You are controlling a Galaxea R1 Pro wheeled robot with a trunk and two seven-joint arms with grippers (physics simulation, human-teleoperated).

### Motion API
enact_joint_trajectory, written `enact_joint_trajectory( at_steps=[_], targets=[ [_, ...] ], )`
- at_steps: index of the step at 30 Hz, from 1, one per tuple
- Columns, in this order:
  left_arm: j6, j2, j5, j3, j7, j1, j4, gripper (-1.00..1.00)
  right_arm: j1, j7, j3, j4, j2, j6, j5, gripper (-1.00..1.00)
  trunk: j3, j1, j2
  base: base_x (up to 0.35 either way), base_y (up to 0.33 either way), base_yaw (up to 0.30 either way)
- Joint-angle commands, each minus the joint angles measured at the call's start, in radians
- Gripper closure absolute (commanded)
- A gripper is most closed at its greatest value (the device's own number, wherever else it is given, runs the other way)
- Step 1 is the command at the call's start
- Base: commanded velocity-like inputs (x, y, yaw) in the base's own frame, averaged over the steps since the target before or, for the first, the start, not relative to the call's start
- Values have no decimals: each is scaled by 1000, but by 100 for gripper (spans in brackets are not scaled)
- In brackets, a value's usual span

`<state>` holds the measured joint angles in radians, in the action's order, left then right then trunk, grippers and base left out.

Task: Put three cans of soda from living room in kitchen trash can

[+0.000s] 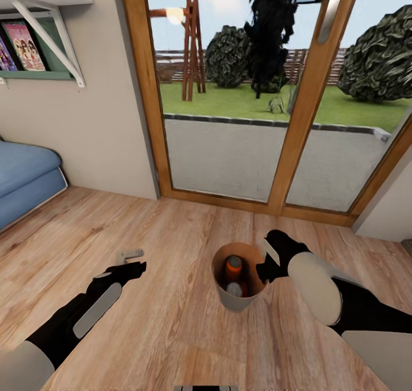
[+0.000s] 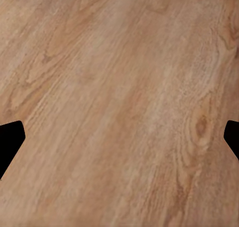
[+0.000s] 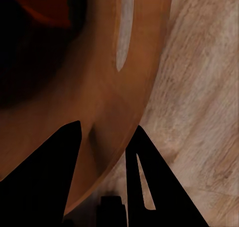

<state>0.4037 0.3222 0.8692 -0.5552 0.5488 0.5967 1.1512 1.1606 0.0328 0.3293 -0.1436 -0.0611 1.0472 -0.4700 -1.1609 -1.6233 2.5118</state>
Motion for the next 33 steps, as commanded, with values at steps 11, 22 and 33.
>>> enact_joint_trajectory(
  at_steps=[11,22,33],
  targets=[
    [-14,0,-1,-14,-3,0,-1,-100,1,23,8,-1,2,0,17,100,-43,-5,3,0,0,0],
    [-23,0,0,-27,-3,0,-1,-100,1,37,8,-1,5,0,16,100,-85,-10,5,0,0,0],
    [-26,-19,-2,-30,-3,0,-14,-100,-13,37,8,-1,6,0,15,100,-128,-15,8,0,0,0]
  ],
)
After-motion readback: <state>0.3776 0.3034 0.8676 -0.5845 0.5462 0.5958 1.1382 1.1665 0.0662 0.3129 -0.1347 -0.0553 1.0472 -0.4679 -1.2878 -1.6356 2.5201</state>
